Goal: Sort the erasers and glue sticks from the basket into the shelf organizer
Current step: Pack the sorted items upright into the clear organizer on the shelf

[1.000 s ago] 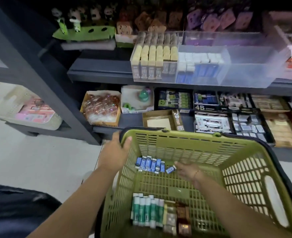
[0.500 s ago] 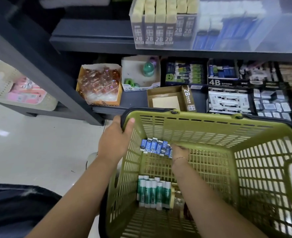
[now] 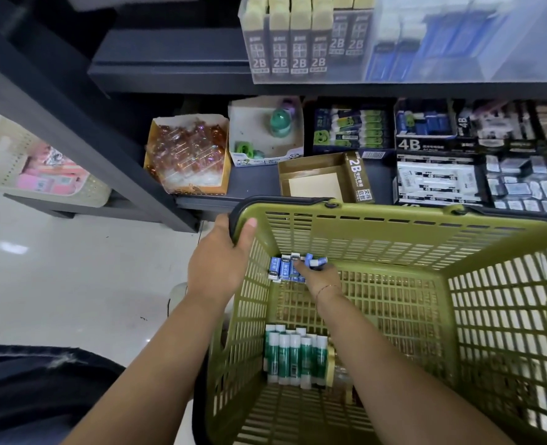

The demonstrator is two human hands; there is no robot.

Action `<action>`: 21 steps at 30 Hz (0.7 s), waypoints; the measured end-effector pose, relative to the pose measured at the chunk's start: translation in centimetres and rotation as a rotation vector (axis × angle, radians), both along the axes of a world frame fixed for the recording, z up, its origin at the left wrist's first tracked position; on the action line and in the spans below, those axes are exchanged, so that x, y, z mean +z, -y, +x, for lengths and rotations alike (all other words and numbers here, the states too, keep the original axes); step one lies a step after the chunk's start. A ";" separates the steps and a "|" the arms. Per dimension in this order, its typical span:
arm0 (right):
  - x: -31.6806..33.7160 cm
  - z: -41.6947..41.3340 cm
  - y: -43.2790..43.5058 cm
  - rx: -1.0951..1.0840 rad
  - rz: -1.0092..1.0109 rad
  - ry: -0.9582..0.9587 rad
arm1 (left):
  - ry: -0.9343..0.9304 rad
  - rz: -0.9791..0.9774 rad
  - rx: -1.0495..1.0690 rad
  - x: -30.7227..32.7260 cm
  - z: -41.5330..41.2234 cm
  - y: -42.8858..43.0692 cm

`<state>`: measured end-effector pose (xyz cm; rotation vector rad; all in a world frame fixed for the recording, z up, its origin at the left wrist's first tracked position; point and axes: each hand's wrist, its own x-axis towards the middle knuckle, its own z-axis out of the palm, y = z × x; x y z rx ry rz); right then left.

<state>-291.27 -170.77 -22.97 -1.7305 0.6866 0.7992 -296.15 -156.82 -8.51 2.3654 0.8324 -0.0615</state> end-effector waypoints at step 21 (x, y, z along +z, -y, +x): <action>0.0 2.1 -1.4 0.125 0.027 -0.177 | 0.001 0.027 0.003 0.0 0.1 0.1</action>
